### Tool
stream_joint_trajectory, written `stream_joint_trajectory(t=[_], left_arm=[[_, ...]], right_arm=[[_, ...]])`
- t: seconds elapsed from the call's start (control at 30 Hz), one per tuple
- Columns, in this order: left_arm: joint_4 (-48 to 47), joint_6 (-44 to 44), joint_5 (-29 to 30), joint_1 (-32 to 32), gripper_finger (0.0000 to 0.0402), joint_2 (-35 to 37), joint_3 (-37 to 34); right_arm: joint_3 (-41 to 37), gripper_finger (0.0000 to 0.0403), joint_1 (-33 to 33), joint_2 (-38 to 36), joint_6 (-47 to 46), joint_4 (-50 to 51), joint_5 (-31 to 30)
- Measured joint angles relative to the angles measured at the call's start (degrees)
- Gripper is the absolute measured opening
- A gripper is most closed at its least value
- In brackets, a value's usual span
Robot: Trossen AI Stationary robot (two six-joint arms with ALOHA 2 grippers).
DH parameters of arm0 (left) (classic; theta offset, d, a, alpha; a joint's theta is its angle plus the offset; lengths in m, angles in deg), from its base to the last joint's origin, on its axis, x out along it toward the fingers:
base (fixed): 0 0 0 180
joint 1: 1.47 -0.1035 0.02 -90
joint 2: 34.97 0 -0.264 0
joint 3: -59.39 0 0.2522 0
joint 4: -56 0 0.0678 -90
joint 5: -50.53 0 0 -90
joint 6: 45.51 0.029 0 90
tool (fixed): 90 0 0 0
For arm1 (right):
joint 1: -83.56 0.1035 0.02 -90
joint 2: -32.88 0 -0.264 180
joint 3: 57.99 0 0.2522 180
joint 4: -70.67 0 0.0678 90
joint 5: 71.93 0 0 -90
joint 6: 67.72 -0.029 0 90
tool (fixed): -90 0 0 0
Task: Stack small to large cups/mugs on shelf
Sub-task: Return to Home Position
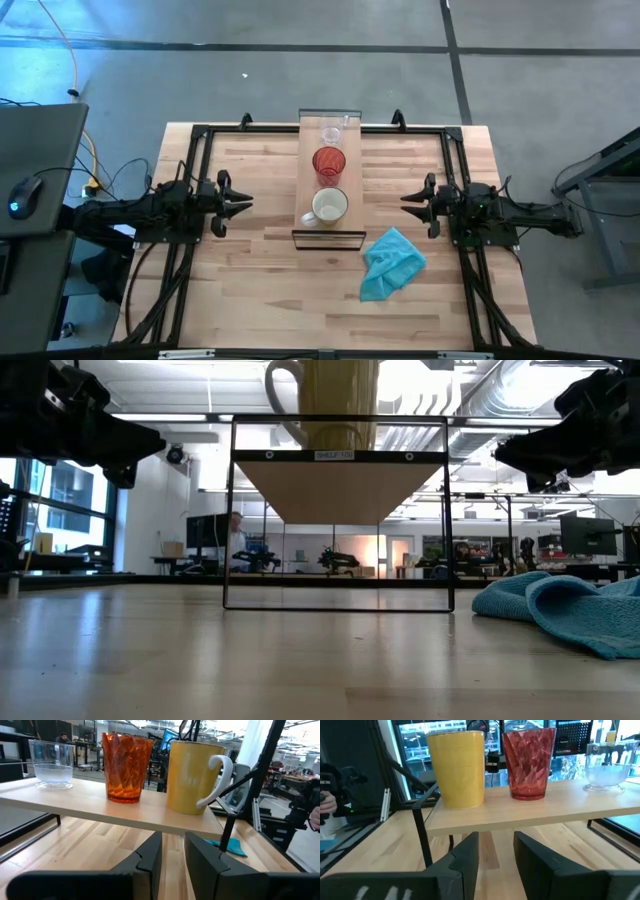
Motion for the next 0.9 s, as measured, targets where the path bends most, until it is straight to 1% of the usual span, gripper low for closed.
stream_joint_trajectory(t=[0.27, 0.5, 0.63, 0.8, 0.9], left_arm=[[-0.02, 0.11, -0.01, 0.0, 0.0074, 0.0, 0.0], [-0.02, 0.11, 0.0, 0.0, 0.0074, 0.0, 0.0], [-0.02, 0.11, 0.0, 0.0, 0.0074, 0.0, 0.0], [-0.04, 0.11, 0.0, 0.0, 0.0074, 0.0, 0.0], [-0.04, 0.11, 0.0, 0.0, 0.0074, 0.0, 0.0]], right_arm=[[0.0, 0.0116, 0.02, 0.0, -1.43, 0.0, 0.4], [-0.02, 0.0116, 0.02, 0.0, -2.98, -0.58, 3.97], [-0.02, 0.0116, 0.02, -0.01, -3.13, -0.7, 4.64], [-0.02, 0.0116, 0.01, 0.0, -2.08, -0.69, 4.01], [-0.02, 0.0116, 0.01, -0.01, -0.92, -0.19, 1.07]])
